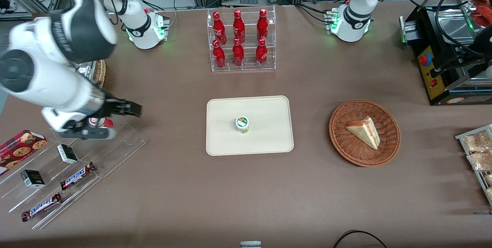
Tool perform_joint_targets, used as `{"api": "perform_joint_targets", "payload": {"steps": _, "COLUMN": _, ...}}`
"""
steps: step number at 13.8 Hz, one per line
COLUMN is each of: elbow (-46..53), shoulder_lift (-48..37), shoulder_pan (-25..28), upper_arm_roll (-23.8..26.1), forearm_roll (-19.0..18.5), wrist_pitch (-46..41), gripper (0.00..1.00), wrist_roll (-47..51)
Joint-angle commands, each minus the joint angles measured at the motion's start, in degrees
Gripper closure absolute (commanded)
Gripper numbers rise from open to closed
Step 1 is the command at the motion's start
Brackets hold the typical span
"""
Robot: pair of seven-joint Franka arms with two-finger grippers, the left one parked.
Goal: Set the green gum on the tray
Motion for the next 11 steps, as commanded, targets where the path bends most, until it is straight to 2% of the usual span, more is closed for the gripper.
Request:
{"api": "perform_joint_targets", "payload": {"steps": 1, "elbow": -5.53, "shoulder_lift": -5.82, "shoulder_pan": -3.82, "upper_arm_roll": 0.81, "forearm_roll": -0.38, "wrist_pitch": -1.15, "gripper": 0.0, "wrist_roll": -3.72}}
{"api": "perform_joint_targets", "payload": {"steps": 6, "elbow": -5.81, "shoulder_lift": -9.42, "shoulder_pan": -9.97, "upper_arm_roll": 0.81, "forearm_roll": -1.87, "wrist_pitch": -5.72, "gripper": 0.0, "wrist_roll": -8.89}}
{"api": "perform_joint_targets", "payload": {"steps": 8, "elbow": -5.81, "shoulder_lift": -10.83, "shoulder_pan": -12.17, "upper_arm_roll": 0.81, "forearm_roll": -3.71, "wrist_pitch": -7.04, "gripper": 0.0, "wrist_roll": -9.79}}
{"api": "perform_joint_targets", "payload": {"steps": 11, "elbow": -5.81, "shoulder_lift": -12.59, "shoulder_pan": -16.31, "upper_arm_roll": 3.97, "forearm_roll": -5.3, "wrist_pitch": -10.55, "gripper": 0.0, "wrist_roll": -9.7}}
